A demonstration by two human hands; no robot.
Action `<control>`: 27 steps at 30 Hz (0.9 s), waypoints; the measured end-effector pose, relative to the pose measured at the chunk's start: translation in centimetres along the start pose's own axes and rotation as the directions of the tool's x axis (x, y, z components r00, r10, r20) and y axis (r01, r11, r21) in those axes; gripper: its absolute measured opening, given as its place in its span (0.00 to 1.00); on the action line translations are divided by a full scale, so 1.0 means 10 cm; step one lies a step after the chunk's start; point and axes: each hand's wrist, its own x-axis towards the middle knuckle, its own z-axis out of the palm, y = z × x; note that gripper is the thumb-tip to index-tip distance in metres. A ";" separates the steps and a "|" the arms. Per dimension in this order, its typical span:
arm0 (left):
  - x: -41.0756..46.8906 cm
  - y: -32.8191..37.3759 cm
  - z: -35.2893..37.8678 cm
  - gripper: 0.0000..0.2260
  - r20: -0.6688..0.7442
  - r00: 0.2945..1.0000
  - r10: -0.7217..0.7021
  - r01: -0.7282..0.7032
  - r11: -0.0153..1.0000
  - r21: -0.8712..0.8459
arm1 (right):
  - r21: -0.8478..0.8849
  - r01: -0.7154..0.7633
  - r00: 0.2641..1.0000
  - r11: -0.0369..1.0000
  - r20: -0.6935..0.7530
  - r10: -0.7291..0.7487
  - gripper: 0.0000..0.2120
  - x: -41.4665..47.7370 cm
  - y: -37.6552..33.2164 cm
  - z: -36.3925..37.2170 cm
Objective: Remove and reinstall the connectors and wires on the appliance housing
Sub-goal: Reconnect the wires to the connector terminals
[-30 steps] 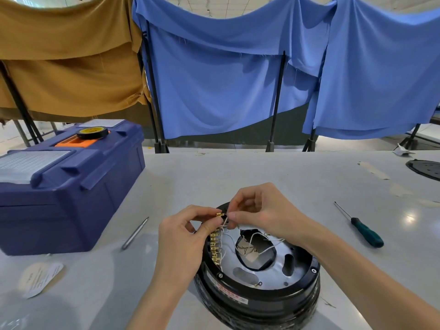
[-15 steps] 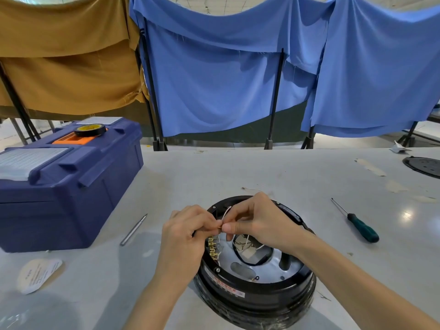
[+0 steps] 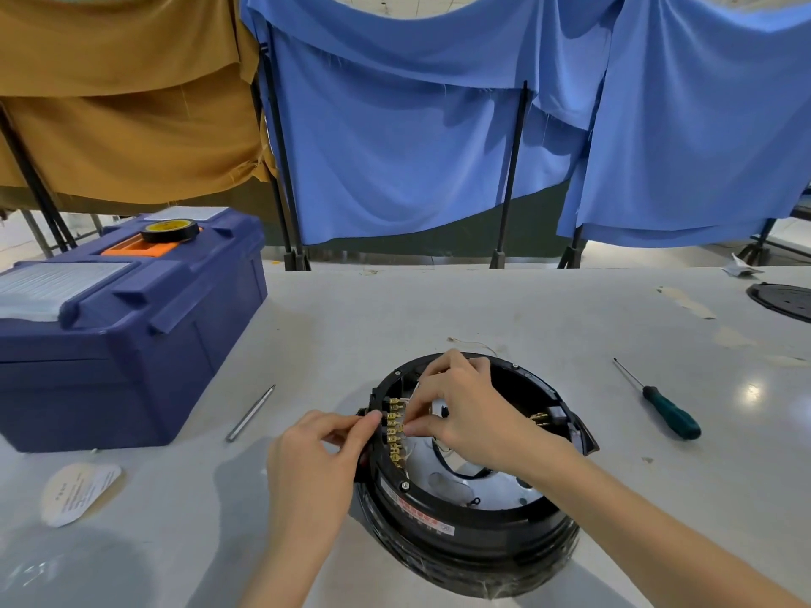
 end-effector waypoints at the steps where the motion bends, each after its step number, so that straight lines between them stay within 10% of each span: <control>1: -0.01 0.00 0.01 0.06 -0.021 1.000 -0.015 0.015 1.000 0.007 | -0.017 -0.001 1.000 1.000 0.004 0.001 0.04 0.01 -0.02 0.02; 27: -0.18 0.00 0.22 0.17 -0.170 0.971 -0.168 0.148 0.981 -0.126 | -0.098 -0.021 0.996 0.995 -0.086 0.012 0.06 0.10 -0.14 0.30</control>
